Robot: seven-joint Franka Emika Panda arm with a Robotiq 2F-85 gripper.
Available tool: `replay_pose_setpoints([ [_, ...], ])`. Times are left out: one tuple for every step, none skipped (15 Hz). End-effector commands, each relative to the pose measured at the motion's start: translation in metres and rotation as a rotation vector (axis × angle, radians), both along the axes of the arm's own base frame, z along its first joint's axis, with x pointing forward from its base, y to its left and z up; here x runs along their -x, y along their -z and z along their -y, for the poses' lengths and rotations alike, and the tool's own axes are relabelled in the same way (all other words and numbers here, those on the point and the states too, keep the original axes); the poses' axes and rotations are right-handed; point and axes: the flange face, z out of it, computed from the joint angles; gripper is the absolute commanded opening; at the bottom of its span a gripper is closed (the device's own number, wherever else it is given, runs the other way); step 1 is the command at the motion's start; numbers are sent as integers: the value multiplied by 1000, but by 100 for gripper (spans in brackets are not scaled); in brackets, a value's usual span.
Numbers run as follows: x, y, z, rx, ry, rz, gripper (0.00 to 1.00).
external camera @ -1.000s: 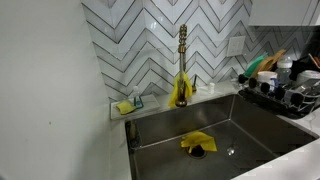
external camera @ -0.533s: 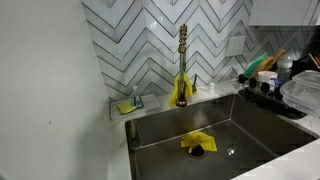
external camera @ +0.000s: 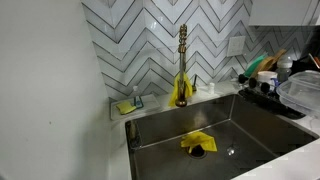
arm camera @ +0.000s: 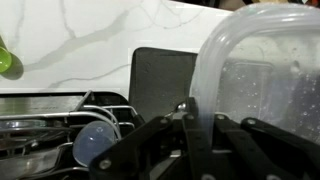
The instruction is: Move both of the lunchboxes to the sink at once
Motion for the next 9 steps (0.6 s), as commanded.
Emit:
replay_pose_setpoints([
  [-20,4,-16,-28,-118,57,2],
  [-32,4,-32,-36,-186,93,2],
  [-43,4,-51,-48,-235,112,2],
  [-53,5,-74,-66,-288,119,2],
  [-59,6,-96,-88,-339,117,2],
  [-66,9,-117,-112,-388,103,2],
  [-71,15,-138,-137,-434,81,2],
  [-75,22,-157,-149,-438,58,2],
  [-78,27,-172,-154,-439,38,2],
])
